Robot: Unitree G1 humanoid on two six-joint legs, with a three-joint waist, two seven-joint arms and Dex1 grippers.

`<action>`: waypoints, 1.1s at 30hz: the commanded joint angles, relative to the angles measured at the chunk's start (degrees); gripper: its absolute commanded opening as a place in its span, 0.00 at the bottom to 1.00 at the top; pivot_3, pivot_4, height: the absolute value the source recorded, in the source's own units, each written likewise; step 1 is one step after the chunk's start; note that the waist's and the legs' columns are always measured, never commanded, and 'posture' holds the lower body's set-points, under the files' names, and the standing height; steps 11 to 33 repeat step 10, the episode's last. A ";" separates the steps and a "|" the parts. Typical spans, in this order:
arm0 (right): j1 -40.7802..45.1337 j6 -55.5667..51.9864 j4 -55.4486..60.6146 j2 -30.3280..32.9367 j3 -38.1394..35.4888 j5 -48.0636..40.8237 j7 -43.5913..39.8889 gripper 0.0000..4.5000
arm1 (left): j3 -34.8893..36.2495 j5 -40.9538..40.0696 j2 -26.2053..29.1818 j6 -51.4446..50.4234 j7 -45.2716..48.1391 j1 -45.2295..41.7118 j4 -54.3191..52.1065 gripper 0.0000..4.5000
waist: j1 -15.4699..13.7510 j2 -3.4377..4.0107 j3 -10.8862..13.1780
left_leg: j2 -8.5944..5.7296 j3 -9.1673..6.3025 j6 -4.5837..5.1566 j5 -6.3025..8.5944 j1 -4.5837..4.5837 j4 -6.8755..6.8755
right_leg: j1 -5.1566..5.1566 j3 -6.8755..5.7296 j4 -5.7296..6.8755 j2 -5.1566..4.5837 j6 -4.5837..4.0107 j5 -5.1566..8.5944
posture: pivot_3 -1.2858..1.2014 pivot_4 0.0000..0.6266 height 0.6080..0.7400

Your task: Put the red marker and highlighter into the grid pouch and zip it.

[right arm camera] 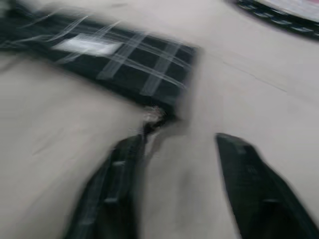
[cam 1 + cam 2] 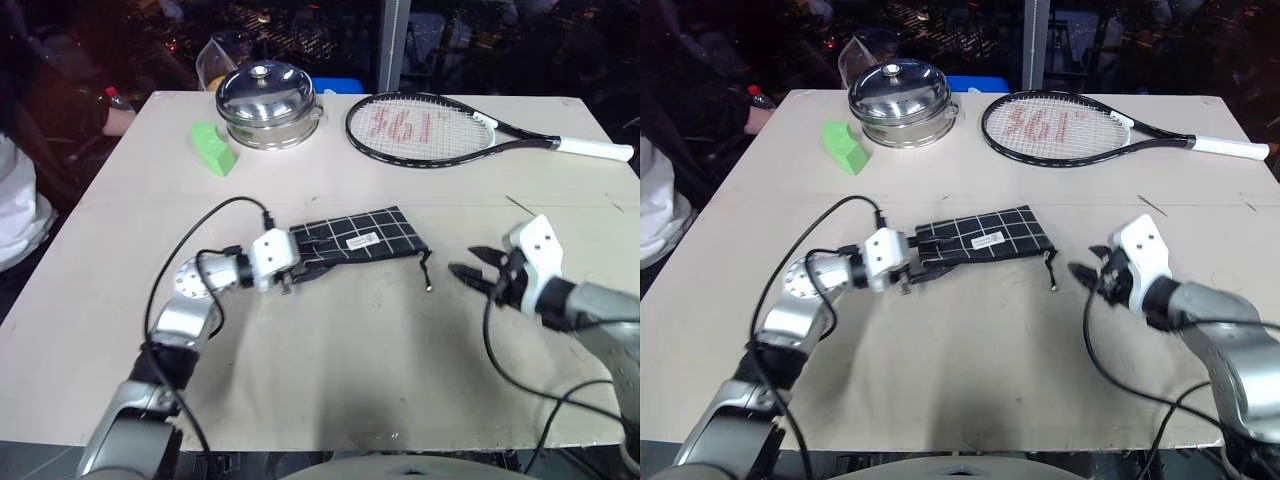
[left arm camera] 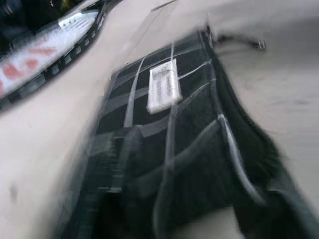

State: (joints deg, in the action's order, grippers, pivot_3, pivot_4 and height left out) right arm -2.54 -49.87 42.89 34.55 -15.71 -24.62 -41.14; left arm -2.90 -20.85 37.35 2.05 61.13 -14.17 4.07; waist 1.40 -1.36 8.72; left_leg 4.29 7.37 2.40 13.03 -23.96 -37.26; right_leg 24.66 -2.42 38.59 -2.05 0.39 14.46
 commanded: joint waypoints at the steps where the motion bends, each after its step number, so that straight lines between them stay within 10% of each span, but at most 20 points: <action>1: -8.92 10.65 3.85 1.29 -11.73 -3.02 -7.42 0.90 | 9.38 -12.61 6.13 -14.12 0.64 11.27 -13.90 0.81 | 0.16 -0.03 0.01 | 0.02 -0.04 0.00 0.00 0.08 0.01 | -0.08 -0.02 -0.01 0.00 0.00 0.01 | 0.52 0.24 1.00; 10: -29.81 29.73 2.12 -1.53 -23.39 -1.81 -14.90 0.99 | 24.33 -17.46 9.46 -21.96 -0.96 31.90 -25.60 0.81 | -0.93 -0.05 -0.02 | 0.00 -0.08 -0.30 0.16 0.24 -0.04 | -0.16 -0.12 -0.07 -0.21 -0.22 0.16 | 0.52 0.24 1.00; 33: -29.81 29.73 2.12 -1.53 -23.39 -1.81 -14.90 0.99 | 24.33 -17.46 9.46 -21.96 -0.96 31.90 -25.60 0.81 | -0.93 -0.05 -0.02 | 0.00 -0.08 -0.30 0.16 0.24 -0.04 | -0.16 -0.12 -0.07 -0.21 -0.22 0.16 | 0.52 0.24 1.00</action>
